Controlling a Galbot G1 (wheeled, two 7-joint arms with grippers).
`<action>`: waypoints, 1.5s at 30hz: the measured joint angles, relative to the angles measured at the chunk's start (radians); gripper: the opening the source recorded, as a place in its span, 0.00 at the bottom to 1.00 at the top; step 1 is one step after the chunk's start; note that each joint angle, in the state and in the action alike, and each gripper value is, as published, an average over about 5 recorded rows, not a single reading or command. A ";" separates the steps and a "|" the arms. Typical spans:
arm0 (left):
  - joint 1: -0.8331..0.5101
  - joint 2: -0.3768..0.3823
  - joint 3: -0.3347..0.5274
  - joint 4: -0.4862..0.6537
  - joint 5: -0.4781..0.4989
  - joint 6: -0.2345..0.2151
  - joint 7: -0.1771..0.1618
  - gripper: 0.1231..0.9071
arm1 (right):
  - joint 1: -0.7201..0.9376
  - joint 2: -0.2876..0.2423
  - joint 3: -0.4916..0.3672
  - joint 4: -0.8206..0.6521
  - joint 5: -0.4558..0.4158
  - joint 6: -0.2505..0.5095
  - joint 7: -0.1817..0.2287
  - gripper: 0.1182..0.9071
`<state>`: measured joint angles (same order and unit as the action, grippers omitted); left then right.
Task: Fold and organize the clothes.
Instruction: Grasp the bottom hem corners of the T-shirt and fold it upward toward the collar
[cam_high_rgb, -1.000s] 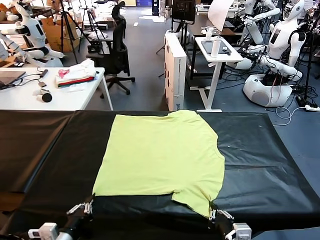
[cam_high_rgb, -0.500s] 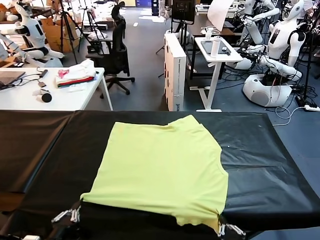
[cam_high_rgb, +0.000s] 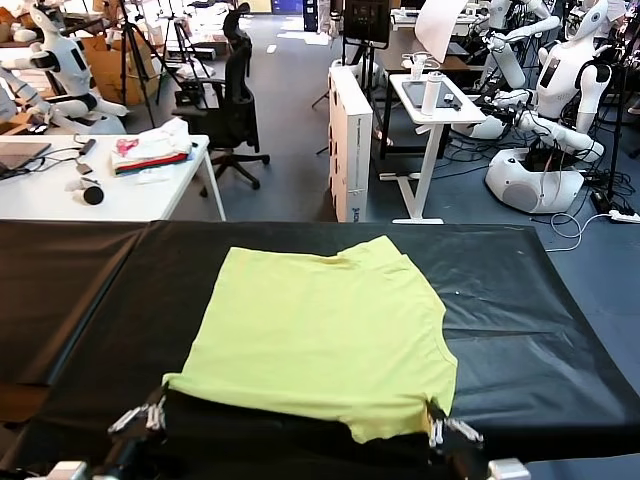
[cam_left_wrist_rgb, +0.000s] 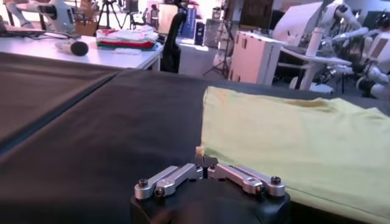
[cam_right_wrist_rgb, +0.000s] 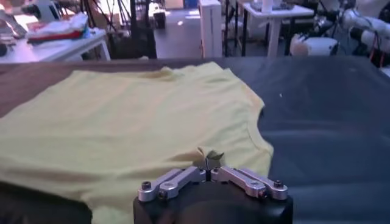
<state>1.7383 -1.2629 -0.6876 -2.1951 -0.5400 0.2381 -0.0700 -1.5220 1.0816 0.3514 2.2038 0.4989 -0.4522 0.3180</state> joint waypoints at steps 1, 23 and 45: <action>-0.022 0.002 0.003 0.008 0.000 0.001 -0.001 0.03 | 0.028 -0.001 -0.007 -0.022 0.004 0.000 0.000 0.03; -0.234 0.041 0.037 0.186 -0.002 0.010 0.000 0.03 | 0.308 -0.003 -0.089 -0.228 0.025 0.000 0.004 0.03; -0.254 0.040 0.049 0.235 0.013 0.021 -0.006 0.52 | 0.252 -0.028 -0.043 -0.179 0.024 -0.006 -0.057 0.80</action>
<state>1.4841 -1.2225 -0.6383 -1.9599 -0.5275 0.2592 -0.0758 -1.2700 1.0540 0.3079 2.0247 0.5228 -0.4580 0.2612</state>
